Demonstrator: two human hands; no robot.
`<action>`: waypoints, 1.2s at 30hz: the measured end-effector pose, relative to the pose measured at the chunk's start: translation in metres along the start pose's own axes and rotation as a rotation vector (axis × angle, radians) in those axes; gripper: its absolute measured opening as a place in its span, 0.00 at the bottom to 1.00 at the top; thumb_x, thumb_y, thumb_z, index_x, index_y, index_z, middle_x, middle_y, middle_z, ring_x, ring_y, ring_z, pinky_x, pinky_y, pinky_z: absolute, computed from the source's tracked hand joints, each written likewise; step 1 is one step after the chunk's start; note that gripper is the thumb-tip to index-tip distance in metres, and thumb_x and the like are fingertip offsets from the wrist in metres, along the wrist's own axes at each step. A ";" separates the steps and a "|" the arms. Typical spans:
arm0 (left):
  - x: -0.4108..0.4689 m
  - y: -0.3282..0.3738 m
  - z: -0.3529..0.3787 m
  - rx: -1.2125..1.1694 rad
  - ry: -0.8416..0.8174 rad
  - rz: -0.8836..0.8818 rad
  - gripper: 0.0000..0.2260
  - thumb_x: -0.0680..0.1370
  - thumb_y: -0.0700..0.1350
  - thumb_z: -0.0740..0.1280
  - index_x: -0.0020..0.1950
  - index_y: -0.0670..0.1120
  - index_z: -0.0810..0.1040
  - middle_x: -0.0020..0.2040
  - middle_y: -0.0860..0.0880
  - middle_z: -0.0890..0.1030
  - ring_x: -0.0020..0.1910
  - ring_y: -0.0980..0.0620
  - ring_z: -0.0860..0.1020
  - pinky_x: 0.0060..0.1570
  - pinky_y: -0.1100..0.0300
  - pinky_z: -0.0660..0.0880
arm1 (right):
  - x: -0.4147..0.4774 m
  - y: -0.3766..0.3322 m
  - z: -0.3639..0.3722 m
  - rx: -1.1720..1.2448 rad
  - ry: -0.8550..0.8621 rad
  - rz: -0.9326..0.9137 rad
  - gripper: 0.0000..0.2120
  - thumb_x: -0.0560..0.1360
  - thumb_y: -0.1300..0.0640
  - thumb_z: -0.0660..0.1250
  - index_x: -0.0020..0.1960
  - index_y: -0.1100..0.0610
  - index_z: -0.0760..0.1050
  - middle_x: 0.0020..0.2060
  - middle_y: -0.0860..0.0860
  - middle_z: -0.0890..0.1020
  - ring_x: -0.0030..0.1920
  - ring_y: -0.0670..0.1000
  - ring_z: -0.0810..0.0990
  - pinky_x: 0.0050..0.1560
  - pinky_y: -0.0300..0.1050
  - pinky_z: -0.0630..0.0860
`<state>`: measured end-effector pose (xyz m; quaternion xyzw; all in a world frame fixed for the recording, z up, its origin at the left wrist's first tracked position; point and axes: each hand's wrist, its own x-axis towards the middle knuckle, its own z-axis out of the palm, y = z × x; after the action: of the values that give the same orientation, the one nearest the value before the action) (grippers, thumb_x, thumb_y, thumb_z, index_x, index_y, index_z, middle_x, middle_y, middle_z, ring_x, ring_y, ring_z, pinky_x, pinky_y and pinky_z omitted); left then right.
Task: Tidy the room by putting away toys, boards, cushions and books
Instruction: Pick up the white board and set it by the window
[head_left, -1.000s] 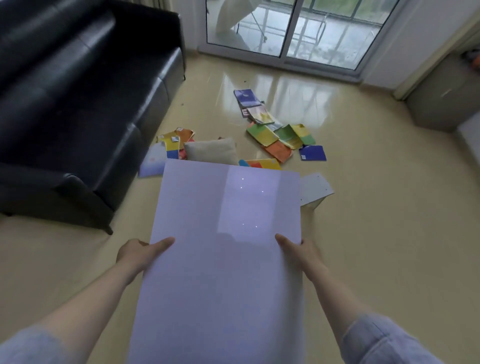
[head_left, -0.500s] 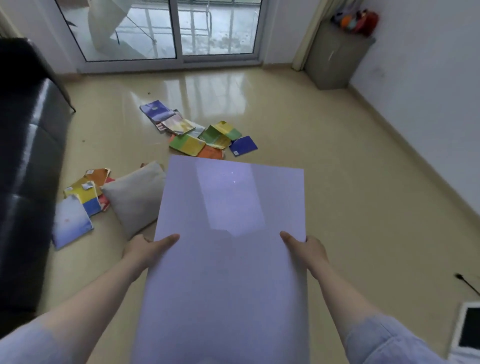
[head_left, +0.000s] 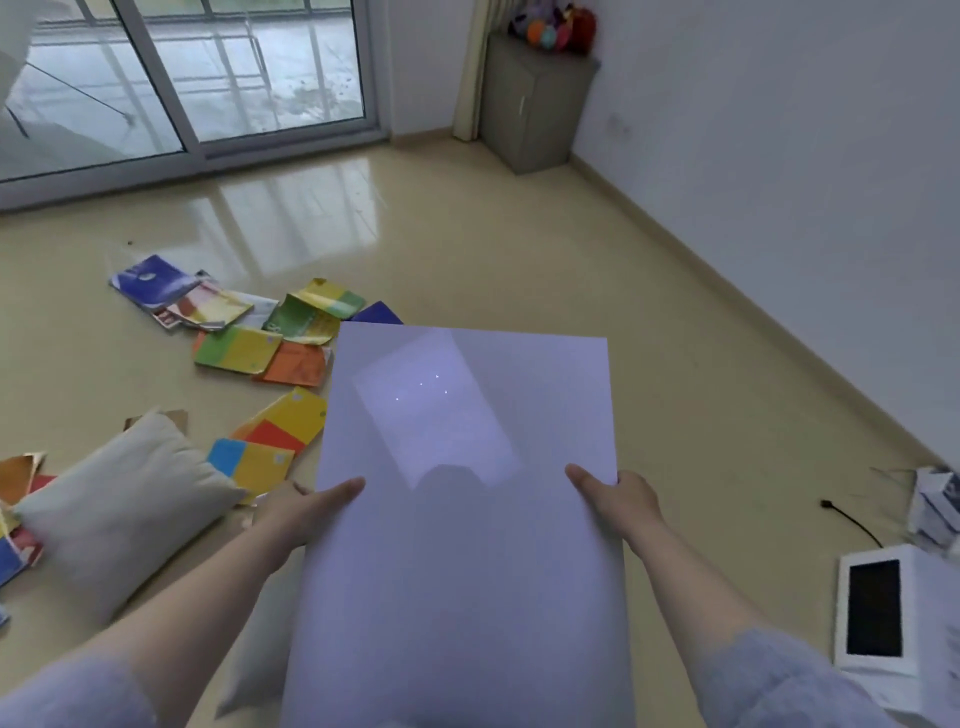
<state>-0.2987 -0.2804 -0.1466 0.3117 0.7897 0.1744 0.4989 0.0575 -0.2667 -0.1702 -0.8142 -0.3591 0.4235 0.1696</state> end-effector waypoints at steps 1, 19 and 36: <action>0.008 0.020 0.015 0.007 -0.007 0.016 0.32 0.50 0.65 0.74 0.40 0.41 0.75 0.44 0.44 0.81 0.46 0.42 0.81 0.49 0.48 0.78 | 0.020 -0.008 -0.018 -0.008 0.001 0.005 0.32 0.67 0.36 0.72 0.58 0.60 0.78 0.54 0.55 0.82 0.53 0.56 0.81 0.55 0.49 0.77; 0.166 0.235 0.139 0.114 -0.017 0.004 0.29 0.57 0.68 0.73 0.37 0.44 0.69 0.37 0.45 0.71 0.36 0.48 0.71 0.37 0.55 0.65 | 0.259 -0.097 -0.117 -0.053 0.005 0.067 0.32 0.70 0.39 0.70 0.59 0.65 0.76 0.58 0.60 0.80 0.59 0.59 0.78 0.58 0.49 0.74; 0.353 0.454 0.129 -0.094 -0.019 0.004 0.32 0.51 0.65 0.76 0.43 0.42 0.82 0.42 0.43 0.84 0.43 0.43 0.83 0.49 0.43 0.80 | 0.473 -0.334 -0.149 -0.170 0.033 -0.020 0.30 0.71 0.39 0.70 0.55 0.66 0.79 0.55 0.61 0.81 0.56 0.59 0.79 0.54 0.48 0.74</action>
<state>-0.1470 0.2881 -0.1769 0.2913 0.7752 0.2094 0.5200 0.2123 0.3103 -0.1582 -0.8288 -0.3992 0.3763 0.1098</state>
